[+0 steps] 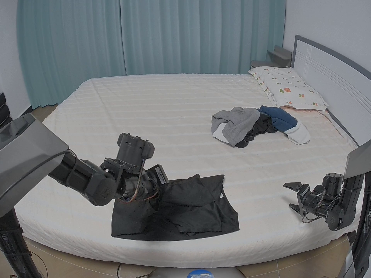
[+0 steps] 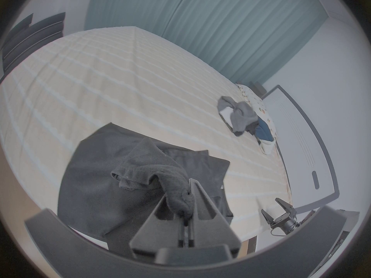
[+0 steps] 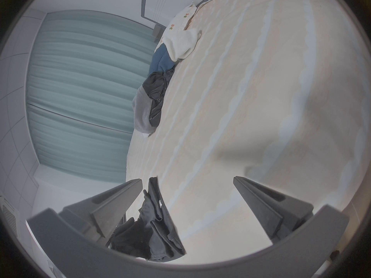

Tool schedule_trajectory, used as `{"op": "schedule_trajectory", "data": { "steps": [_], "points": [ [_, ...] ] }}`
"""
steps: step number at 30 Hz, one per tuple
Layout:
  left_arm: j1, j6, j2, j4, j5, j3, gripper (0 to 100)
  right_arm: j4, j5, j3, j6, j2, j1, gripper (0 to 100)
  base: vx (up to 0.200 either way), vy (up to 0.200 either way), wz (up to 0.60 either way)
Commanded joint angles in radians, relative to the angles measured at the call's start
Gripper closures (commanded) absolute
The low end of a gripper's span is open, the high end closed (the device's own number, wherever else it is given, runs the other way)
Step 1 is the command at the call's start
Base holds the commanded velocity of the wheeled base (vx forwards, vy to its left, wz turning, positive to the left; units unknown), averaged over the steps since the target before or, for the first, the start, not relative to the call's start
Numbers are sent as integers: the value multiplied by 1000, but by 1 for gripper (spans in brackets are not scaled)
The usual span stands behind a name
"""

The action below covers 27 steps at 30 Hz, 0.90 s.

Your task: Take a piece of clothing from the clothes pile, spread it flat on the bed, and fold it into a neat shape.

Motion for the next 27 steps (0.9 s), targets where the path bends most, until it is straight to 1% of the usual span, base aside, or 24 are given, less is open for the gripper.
{"op": "schedule_trajectory", "data": {
  "steps": [1,3,5,6,7,11,15,16,23,27],
  "points": [
    [-62,-3,84,52,20,-101,100,-1,0,0,0,3,2,0,0,-200,0],
    [-71,-3,114,66,35,-139,100,-1,0,0,0,4,2,0,0,-200,0],
    [-71,-3,114,66,35,-139,100,-1,0,0,0,4,2,0,0,-200,0],
    [-71,-3,114,66,35,-139,100,-1,0,0,0,4,2,0,0,0,0],
    [-94,-5,163,83,58,-187,100,-1,0,0,-8,4,2,0,0,0,0],
    [-112,-5,205,82,63,-202,100,-1,0,4,-16,4,2,0,0,0,0],
    [-117,-53,235,77,75,-218,100,-1,0,5,-22,11,2,0,0,0,0],
    [-117,-59,235,75,69,-219,0,-1,0,5,-22,11,3,0,0,0,0],
    [-131,-63,228,75,77,-211,0,-1,0,5,-23,11,3,0,0,0,0],
    [-129,-89,206,77,80,-202,0,-1,0,5,-25,11,3,0,0,0,0]
  ]
}}
